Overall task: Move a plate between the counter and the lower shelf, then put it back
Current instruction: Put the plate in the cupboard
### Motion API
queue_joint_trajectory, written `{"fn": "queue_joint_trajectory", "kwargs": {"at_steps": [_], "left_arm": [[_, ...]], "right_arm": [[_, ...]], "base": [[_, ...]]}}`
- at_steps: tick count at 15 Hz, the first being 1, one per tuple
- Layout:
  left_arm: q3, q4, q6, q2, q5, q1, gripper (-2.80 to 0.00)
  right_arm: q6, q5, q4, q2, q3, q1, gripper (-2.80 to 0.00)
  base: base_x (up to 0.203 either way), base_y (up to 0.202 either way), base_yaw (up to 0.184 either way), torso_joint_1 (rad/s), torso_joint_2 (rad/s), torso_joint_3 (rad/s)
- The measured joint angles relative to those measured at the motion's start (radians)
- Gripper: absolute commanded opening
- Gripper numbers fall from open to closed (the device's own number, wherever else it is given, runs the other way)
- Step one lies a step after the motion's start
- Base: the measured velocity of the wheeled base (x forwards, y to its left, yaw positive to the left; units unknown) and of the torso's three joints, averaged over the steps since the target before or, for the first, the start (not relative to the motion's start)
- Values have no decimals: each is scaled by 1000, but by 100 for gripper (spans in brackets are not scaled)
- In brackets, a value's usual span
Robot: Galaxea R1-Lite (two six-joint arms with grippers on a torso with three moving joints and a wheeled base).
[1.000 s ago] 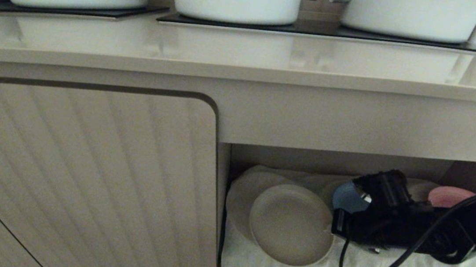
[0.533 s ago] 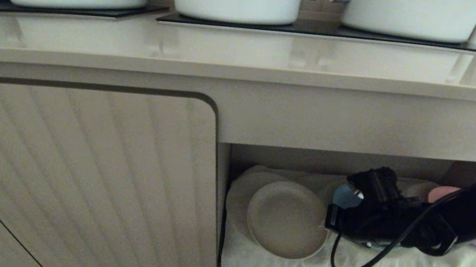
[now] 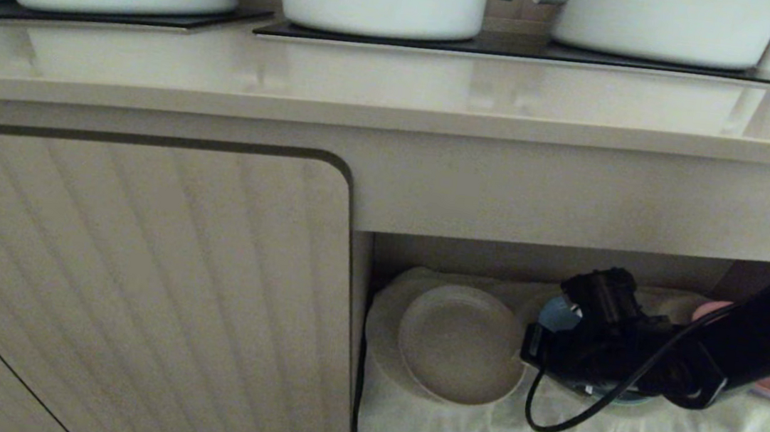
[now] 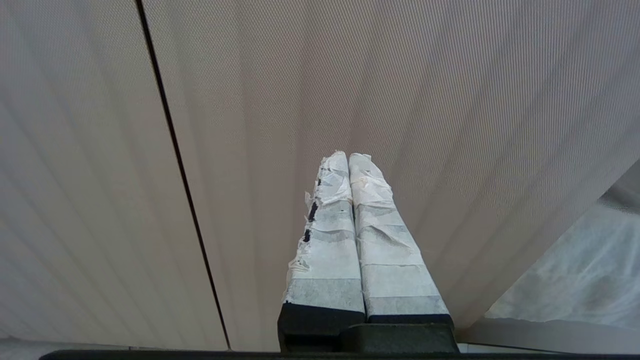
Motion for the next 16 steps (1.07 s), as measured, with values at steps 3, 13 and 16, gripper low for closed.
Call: {"fn": "queue_joint_trajectory", "kwargs": {"at_steps": [3,13,16], "left_arm": [[0,0,0,0,0,0,-280],[0,0,0,0,0,0,-280],[0,0,0,0,0,0,-280]], "right_arm": [[37,0,-58,13,-3,-4,-280],[39,-1,-69,95,-46,-2,-280],[35,-2,-68,99,-44,-1,-280]], "base": [[0,0,0,0,0,0],[0,0,0,0,0,0],[0,0,0,0,0,0]]}}
